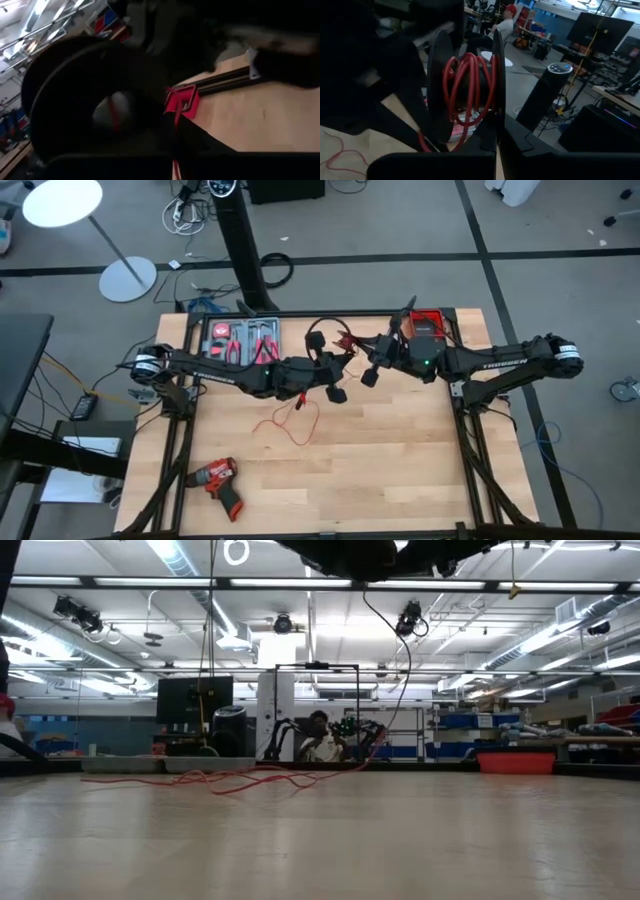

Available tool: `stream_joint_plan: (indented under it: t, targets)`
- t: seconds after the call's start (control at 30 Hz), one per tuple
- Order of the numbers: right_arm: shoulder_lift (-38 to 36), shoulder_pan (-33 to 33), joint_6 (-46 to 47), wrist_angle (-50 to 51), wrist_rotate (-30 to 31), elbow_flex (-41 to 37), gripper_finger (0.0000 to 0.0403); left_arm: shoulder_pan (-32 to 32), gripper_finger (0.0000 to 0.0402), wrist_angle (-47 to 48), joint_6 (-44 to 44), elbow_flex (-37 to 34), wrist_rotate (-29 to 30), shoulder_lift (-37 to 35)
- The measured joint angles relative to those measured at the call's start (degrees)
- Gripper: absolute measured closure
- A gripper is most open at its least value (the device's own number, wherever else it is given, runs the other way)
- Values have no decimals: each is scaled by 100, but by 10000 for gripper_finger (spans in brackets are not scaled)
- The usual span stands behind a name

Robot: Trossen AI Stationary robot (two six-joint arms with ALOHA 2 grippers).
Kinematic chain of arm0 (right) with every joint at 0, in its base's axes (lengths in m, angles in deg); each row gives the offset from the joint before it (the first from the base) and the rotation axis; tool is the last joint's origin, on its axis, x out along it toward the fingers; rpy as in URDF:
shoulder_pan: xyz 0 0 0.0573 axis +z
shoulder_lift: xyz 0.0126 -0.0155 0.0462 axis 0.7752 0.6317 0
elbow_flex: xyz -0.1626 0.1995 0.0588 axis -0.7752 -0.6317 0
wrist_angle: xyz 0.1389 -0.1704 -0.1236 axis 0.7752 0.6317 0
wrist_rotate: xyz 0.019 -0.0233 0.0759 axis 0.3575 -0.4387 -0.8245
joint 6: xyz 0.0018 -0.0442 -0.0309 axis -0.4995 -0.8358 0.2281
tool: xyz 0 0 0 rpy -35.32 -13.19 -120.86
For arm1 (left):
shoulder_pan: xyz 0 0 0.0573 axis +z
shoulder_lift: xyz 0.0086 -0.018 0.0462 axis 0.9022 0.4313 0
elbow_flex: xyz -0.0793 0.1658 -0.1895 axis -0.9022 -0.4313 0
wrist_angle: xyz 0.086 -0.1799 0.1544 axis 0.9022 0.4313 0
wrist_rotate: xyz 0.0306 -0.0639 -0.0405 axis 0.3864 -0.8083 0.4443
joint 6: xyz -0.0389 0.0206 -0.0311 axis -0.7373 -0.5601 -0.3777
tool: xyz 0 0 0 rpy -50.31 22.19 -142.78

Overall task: Coil cords
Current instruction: Coil the red wire on the black spool

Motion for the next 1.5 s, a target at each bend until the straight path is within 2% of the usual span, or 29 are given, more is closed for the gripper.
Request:
stream_joint_plan:
  t: [0.27, 0.57, 0.87, 1.07, 1.3, 1.5]
  targets:
    - [-15, 2, -1, -42, 6, 0, 403, 26, 289, 463, -393, 0, -14, 0]
    - [-236, 2, -4, -83, 103, 0, 403, 20, 276, 1439, -1348, -11, -25, 0]
    - [-434, 5, -138, -25, 182, 0, 403, 18, 275, 164, -2005, -799, -785, 0]
    - [-481, 69, -144, -91, 120, 0, 403, 94, 275, -738, -2107, -1332, -904, 95]
    - [-463, 229, -131, -250, 58, 0, 403, 245, 274, -1436, -2255, -1368, -937, 587]
    - [-463, 290, -122, -279, 62, 0, 403, 366, 274, -1573, -2250, -1335, -794, 708]
